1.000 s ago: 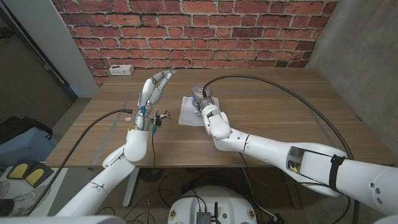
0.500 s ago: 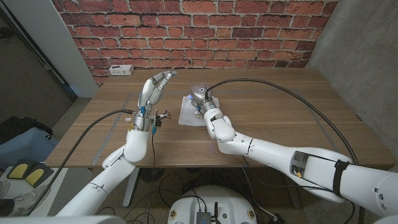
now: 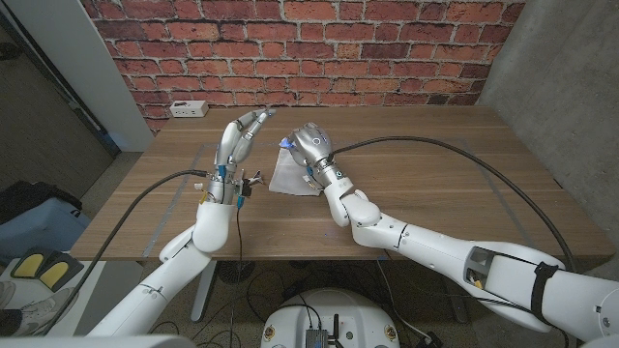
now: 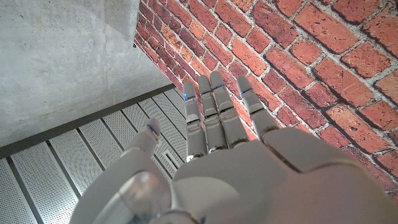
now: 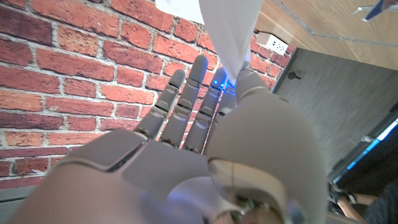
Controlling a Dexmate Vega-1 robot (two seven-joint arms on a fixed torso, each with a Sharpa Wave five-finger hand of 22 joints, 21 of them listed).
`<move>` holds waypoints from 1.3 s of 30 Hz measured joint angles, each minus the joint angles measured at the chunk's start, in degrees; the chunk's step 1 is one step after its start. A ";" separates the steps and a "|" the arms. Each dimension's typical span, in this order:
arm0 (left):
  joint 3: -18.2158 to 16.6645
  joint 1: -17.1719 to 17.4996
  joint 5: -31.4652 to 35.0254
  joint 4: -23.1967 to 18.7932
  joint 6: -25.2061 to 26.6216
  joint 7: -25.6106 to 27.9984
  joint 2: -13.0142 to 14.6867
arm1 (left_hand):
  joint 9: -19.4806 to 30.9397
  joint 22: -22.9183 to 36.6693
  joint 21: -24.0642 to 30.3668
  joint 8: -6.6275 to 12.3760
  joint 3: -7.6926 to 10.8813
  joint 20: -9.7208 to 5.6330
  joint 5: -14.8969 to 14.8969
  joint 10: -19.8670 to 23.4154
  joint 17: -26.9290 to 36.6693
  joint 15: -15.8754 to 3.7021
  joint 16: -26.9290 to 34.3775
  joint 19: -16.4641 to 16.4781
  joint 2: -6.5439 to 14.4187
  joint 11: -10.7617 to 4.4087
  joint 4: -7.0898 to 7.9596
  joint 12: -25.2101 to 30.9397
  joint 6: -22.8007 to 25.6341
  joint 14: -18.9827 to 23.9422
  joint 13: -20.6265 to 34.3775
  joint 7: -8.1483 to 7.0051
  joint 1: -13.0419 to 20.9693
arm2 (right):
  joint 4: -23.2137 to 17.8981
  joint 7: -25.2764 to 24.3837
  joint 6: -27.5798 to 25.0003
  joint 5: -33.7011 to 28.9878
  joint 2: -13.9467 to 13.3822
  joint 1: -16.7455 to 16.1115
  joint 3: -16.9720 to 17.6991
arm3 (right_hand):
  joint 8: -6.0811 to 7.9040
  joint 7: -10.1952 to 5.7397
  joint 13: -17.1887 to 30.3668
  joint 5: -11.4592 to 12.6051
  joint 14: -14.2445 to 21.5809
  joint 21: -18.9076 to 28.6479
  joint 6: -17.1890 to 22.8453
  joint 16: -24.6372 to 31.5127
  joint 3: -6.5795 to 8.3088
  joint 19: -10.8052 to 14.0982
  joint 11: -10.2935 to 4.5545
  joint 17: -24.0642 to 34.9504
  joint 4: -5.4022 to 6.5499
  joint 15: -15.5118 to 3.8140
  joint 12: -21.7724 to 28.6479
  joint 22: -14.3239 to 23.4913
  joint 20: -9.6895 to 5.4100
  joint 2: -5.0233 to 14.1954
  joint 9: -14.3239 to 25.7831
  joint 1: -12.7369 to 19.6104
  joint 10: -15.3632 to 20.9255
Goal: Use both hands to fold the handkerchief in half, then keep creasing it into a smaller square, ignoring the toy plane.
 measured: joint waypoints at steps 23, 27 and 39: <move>-0.51 -0.40 0.83 0.05 -1.19 -0.19 -0.71 | 0.16 -0.27 0.19 -0.43 -0.24 -0.24 0.00 -0.24 0.26 -2.24 0.00 0.24 0.29 -2.94 0.24 -0.27 0.43 -0.18 0.15 -2.11 -1.20 | -5.18 13.10 12.50 -4.37 -6.31 1.72 0.14 | -6.86 -5.50 0.23 5.45 -14.80 -3.94 -30.17 -12.82 -9.24 -5.39 1.88 -1.46 8.06 2.09 -7.16 -0.20 6.37 -7.73 -0.04 -17.80 -23.07; -0.52 -0.52 0.85 0.13 -1.30 -0.34 -0.73 | 0.16 -0.27 0.19 -0.43 -0.24 -0.31 0.00 -0.01 0.26 -2.26 0.00 0.31 0.00 -3.30 0.24 -0.27 0.30 -0.20 0.15 -2.59 -1.50 | -7.05 18.65 12.65 -3.81 -7.08 2.12 0.88 | -6.87 -4.69 -0.81 6.29 -20.38 -6.83 -37.99 -15.95 -13.86 -9.80 2.76 -2.45 10.53 2.47 -10.03 -0.05 7.50 -11.68 -0.04 -24.55 -27.86; -0.52 -0.77 0.41 0.36 -1.35 -0.99 -0.74 | 0.38 -0.54 0.60 -0.43 -0.18 -0.62 0.00 0.00 0.53 -2.56 0.00 -0.01 0.06 -4.53 0.19 -0.48 0.29 0.10 0.43 -3.20 -2.03 | -8.79 32.90 14.54 0.09 -7.69 2.24 4.17 | -5.49 -0.84 -1.76 8.60 -22.05 -8.68 -38.57 -16.64 -14.89 -10.36 5.14 -3.50 13.31 2.77 -10.46 -0.05 9.44 -6.25 0.13 -28.25 -28.48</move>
